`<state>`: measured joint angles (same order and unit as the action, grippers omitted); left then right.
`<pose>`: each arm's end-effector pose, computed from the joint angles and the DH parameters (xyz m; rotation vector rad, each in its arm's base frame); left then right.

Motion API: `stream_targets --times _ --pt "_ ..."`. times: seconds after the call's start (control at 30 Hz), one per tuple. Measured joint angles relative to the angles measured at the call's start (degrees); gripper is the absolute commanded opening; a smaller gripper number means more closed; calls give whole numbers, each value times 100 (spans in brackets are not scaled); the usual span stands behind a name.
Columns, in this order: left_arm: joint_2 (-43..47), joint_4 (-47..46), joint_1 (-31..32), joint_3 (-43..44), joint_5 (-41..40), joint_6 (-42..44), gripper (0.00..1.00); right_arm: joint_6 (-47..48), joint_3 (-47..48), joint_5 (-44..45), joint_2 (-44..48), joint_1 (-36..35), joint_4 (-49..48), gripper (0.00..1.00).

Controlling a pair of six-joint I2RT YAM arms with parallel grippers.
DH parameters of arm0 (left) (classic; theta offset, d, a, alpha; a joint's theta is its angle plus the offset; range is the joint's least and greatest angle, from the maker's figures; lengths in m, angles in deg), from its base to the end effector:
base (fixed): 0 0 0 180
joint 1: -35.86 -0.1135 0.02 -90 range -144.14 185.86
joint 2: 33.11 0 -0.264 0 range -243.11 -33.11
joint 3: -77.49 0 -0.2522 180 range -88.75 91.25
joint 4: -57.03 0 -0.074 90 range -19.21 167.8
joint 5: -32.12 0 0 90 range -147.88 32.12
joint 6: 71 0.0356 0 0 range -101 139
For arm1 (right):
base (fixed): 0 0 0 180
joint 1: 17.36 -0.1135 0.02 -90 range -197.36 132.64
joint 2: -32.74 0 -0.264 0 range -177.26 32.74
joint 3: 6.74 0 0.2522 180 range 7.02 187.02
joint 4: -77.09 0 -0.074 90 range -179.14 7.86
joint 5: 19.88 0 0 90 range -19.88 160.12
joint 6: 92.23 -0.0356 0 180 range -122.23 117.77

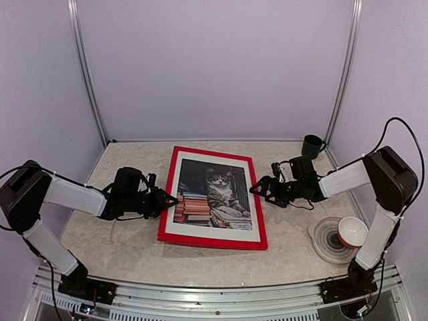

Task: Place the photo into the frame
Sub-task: Place the photo frame at the center of the board.

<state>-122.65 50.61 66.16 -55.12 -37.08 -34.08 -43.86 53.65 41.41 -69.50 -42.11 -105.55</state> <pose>0.2457 -0.1582 0.1456 -0.2538 2.4078 -1.1520 0.3065 0.1601 0.1367 0.0642 2.4309 1.1443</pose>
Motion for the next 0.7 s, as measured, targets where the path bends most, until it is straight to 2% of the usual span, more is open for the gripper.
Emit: stream_targets --times 0.27,0.37,0.6,0.7 --pt "-566 -446 140 2 26 59 39 -107 -160 -173 -4 0 -271 99" --pt "-901 -579 197 31 68 66 45 -107 -271 -201 7 0 -304 99" --pt "-1126 -946 273 168 179 116 69 -70 -376 -85 184 0 -170 99" --pt "-1128 -916 297 249 184 181 83 -44 -428 -63 343 -2 -7 99"
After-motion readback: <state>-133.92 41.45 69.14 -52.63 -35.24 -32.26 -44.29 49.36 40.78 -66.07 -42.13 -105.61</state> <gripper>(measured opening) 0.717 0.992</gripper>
